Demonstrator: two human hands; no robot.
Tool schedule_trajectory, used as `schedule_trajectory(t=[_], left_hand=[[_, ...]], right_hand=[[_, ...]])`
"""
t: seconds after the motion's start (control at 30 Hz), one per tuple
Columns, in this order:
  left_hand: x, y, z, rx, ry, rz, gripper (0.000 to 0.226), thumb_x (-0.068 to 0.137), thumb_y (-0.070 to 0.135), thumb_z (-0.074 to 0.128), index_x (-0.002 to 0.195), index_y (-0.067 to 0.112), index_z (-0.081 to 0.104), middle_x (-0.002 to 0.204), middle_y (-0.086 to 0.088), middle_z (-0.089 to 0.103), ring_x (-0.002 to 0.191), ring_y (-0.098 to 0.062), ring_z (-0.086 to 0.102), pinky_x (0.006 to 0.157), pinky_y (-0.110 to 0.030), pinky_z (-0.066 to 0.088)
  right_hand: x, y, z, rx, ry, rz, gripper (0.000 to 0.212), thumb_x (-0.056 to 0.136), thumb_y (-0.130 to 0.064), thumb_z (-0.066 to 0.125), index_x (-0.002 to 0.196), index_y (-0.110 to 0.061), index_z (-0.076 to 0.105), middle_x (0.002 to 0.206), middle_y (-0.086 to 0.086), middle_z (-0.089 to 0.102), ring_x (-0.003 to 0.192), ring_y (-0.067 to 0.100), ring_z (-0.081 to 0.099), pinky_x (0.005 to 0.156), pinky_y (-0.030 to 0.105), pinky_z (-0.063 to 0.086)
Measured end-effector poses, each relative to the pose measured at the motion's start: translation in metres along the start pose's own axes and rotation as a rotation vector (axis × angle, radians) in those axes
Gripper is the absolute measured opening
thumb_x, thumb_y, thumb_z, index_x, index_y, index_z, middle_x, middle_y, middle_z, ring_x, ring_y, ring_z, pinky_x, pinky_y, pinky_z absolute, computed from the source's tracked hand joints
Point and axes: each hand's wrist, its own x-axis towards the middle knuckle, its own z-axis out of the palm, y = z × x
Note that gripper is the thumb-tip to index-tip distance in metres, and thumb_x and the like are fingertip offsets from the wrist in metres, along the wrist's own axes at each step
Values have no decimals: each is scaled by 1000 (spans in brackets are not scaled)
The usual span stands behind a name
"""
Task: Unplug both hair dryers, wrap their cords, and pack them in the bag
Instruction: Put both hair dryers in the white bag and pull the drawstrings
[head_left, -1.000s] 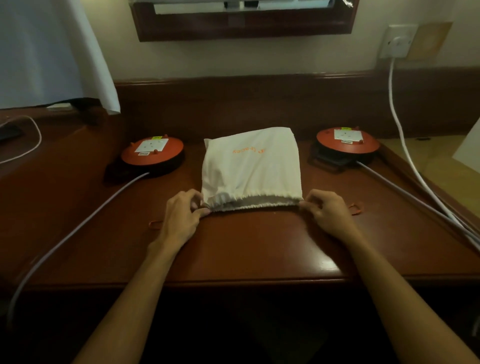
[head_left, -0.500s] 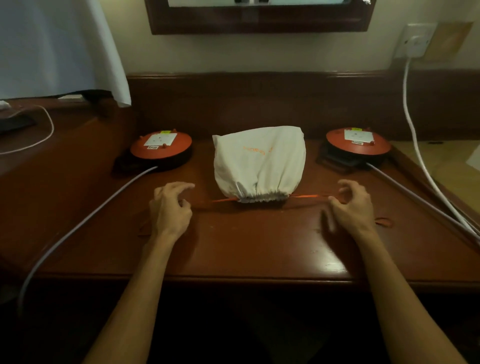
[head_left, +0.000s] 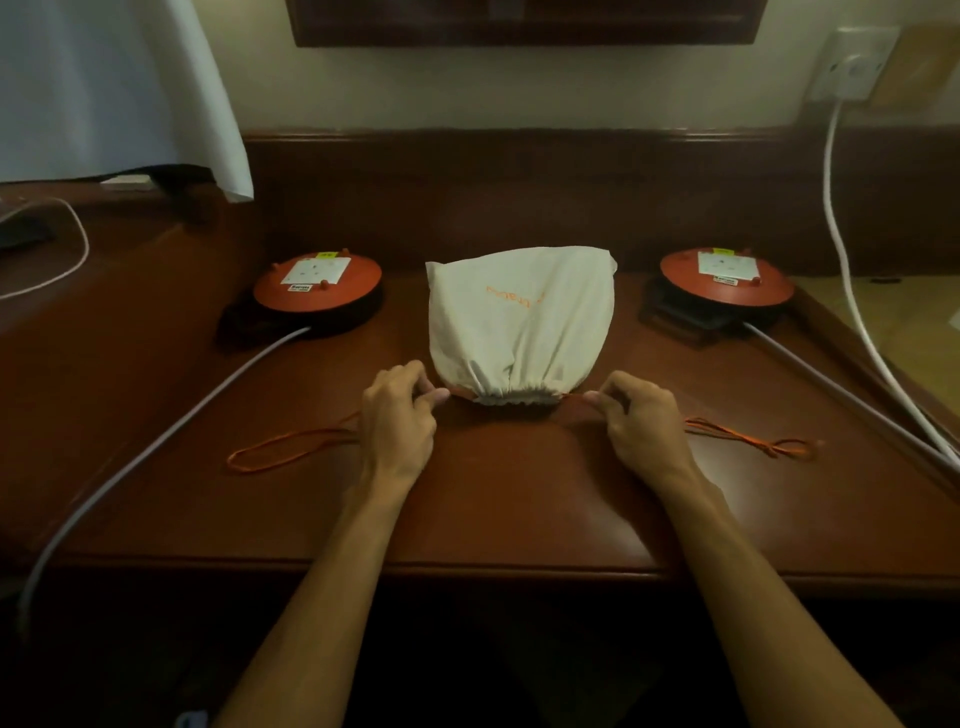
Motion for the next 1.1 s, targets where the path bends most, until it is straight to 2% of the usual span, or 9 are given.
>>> schedule_trajectory(t=[0.13, 0.3, 0.5, 0.57, 0.63, 0.77, 0.87, 0.97, 1.1], left_hand=[[-5, -4, -12, 59, 103, -82, 26, 87, 20, 75, 73, 17, 54, 74, 8, 56, 75, -19, 56, 53, -29, 36], [-6, -6, -16, 133, 157, -147, 26, 87, 24, 76, 73, 18, 55, 68, 17, 43, 75, -16, 48, 56, -29, 31], [-3, -18, -19, 127, -17, -59, 23, 85, 31, 78, 76, 28, 57, 74, 16, 54, 82, -16, 56, 86, -42, 43], [-2, -25, -20, 126, -120, -30, 15, 88, 27, 75, 92, 36, 63, 91, 16, 61, 100, -14, 58, 101, -42, 38], [-2, -27, -20, 86, -212, 37, 37, 87, 23, 73, 118, 39, 62, 113, 17, 59, 117, -9, 48, 112, -36, 25], [-4, 1, -2, -77, -408, 101, 41, 85, 38, 74, 122, 30, 61, 119, 11, 55, 118, -7, 41, 98, -25, 32], [-4, 14, 15, -98, -349, 82, 20, 90, 40, 71, 96, 22, 65, 89, 13, 58, 93, -11, 53, 77, -27, 39], [-3, 9, 17, -200, -292, 47, 20, 91, 34, 72, 78, 21, 65, 68, 10, 64, 68, -8, 62, 63, -30, 47], [-10, 8, 13, -166, -311, 46, 22, 93, 35, 70, 78, 20, 64, 69, 6, 63, 65, -7, 59, 60, -25, 45]], right_hand=[[0, 11, -12, -8, 74, 7, 20, 93, -27, 68, 80, -11, 66, 76, 4, 65, 69, 20, 59, 61, 34, 51], [1, 12, -19, 0, 130, 7, 17, 93, -20, 70, 80, -9, 71, 75, 2, 65, 65, 9, 54, 54, 11, 36], [1, 18, -20, -44, 69, 51, 22, 90, -25, 73, 75, -12, 65, 70, -4, 61, 65, 21, 56, 57, 30, 43], [-1, 19, -18, -219, -10, 43, 16, 88, -27, 73, 81, -19, 61, 81, -5, 58, 83, 21, 55, 76, 34, 41], [-3, 13, -13, -303, 37, -50, 11, 86, -26, 71, 94, -24, 63, 97, -5, 56, 98, 16, 48, 88, 33, 24], [-2, -23, 9, -194, -64, -216, 13, 92, -37, 66, 93, -24, 67, 92, -12, 58, 92, 7, 47, 88, 30, 22], [-5, -30, 24, -119, -179, -224, 22, 98, -29, 60, 82, -14, 64, 81, -3, 61, 78, 17, 52, 77, 41, 44], [-5, -24, 22, 101, -176, -143, 26, 100, -21, 57, 78, -11, 65, 72, 5, 65, 65, 22, 58, 63, 49, 50], [-4, -22, 26, 78, -129, -111, 27, 100, -23, 57, 76, -14, 62, 67, 4, 64, 60, 22, 59, 59, 49, 51]])
